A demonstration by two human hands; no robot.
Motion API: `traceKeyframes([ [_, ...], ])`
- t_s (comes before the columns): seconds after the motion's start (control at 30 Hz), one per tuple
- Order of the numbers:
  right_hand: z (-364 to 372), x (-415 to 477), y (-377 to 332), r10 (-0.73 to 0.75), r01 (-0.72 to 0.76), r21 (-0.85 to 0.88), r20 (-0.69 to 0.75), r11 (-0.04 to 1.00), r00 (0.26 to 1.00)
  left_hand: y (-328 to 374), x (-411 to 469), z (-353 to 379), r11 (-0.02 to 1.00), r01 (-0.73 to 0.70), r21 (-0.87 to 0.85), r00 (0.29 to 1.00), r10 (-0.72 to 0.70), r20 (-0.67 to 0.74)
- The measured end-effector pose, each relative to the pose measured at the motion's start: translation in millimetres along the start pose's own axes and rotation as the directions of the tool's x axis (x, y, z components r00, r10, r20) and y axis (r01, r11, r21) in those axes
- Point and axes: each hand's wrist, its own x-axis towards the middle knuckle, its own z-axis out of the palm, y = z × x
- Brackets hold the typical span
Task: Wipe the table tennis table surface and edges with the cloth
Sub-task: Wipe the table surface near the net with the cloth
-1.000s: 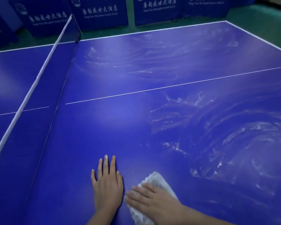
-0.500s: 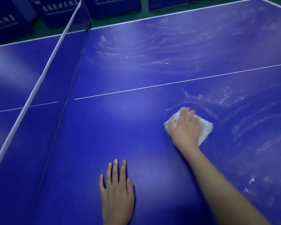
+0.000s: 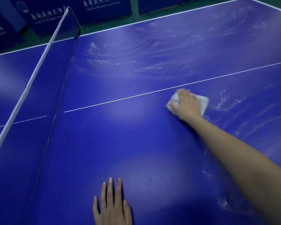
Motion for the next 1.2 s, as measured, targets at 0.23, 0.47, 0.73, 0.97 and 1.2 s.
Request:
traceKeyframes([
  [0.23,27.3,-44.4,-83.3,0.199,-0.199,0.025,-0.006,0.98,0.98,-1.4,8.6,3.4,0.999,-0.017,-0.032,1.0,0.017,-0.013],
  [0.47,46.5,-39.3,-162.9,-0.474,0.462,0.109,0.141,0.88,0.869,0.5,11.0,4.2,0.994,-0.092,-0.052,0.995,0.09,-0.035],
  [0.73,-6.9,46.6,47.3,-0.029,0.035,0.05,-0.106,0.998,0.994,5.3,10.2,-2.5,0.997,-0.027,-0.076,1.0,0.027,0.002],
  [0.97,-31.7,-16.1,78.8,-0.055,0.056,0.032,-0.023,0.998,0.998,0.1,0.8,2.3,1.0,-0.016,0.0,0.999,0.016,-0.04],
  [1.2,-8.1,-270.3,8.6,-0.778,0.782,0.096,0.228,0.616,0.585,-0.6,-1.4,0.1,0.992,0.074,0.1,0.996,-0.078,0.038],
])
